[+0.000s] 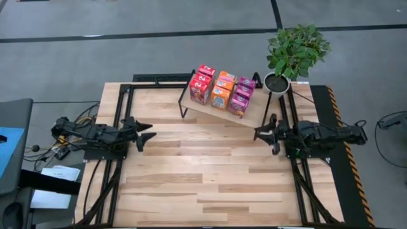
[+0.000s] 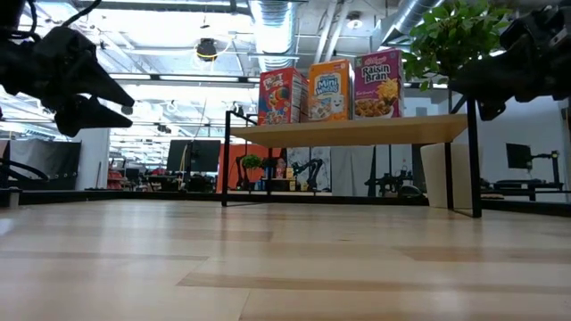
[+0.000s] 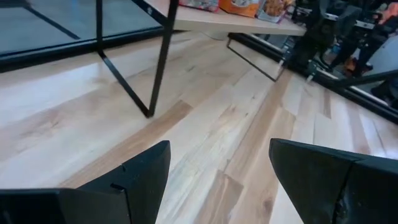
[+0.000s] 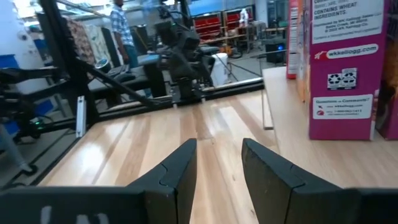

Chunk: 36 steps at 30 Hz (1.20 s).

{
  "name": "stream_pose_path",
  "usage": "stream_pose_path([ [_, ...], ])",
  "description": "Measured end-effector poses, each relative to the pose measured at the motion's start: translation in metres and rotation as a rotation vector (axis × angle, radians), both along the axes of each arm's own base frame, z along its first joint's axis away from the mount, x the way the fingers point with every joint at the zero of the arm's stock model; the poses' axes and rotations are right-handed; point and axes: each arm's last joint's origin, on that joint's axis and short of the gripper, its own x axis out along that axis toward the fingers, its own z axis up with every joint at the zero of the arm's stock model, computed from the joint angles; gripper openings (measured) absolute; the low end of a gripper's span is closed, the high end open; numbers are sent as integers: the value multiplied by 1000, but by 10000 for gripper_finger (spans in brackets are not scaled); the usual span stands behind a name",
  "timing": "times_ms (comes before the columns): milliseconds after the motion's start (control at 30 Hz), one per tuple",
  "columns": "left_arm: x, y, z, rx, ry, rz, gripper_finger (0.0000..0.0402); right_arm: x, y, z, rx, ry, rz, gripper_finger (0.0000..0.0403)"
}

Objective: Stack cereal on shelf
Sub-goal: Return to Home Position

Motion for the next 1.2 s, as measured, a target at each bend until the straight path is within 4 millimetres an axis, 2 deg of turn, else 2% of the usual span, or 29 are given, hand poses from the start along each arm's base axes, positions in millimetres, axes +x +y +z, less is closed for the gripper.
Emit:
stream_pose_path([
  [133, 0, -1, 1, -7, -7, -33, 266, 0, -2, 0, -1, 4, -23, 155],
  [300, -5, -5, 17, -2, 14, -240, 266, 0, -2, 0, 0, 5, -26, 150],
  [467, -5, -7, 16, 42, 45, -335, 266, 0, -2, 0, -1, 5, -26, 142],
  [567, 0, -13, 13, 73, 3, -496, 266, 0, -2, 0, -1, 5, -27, 139],
  [667, 8, -18, -1, 106, -50, -612, 266, 0, -2, 0, -1, 5, -27, 136],
  [800, 12, -23, -1, 201, -153, -738, 266, 0, -2, -1, -1, 5, -27, 139],
  [967, 11, -24, -1, 201, -172, -758, 266, 0, -2, 0, 0, -2, -27, 146],
  [1200, 13, -23, -3, -9, -164, -712, 266, 0, -2, 0, 0, -6, -26, 151],
])
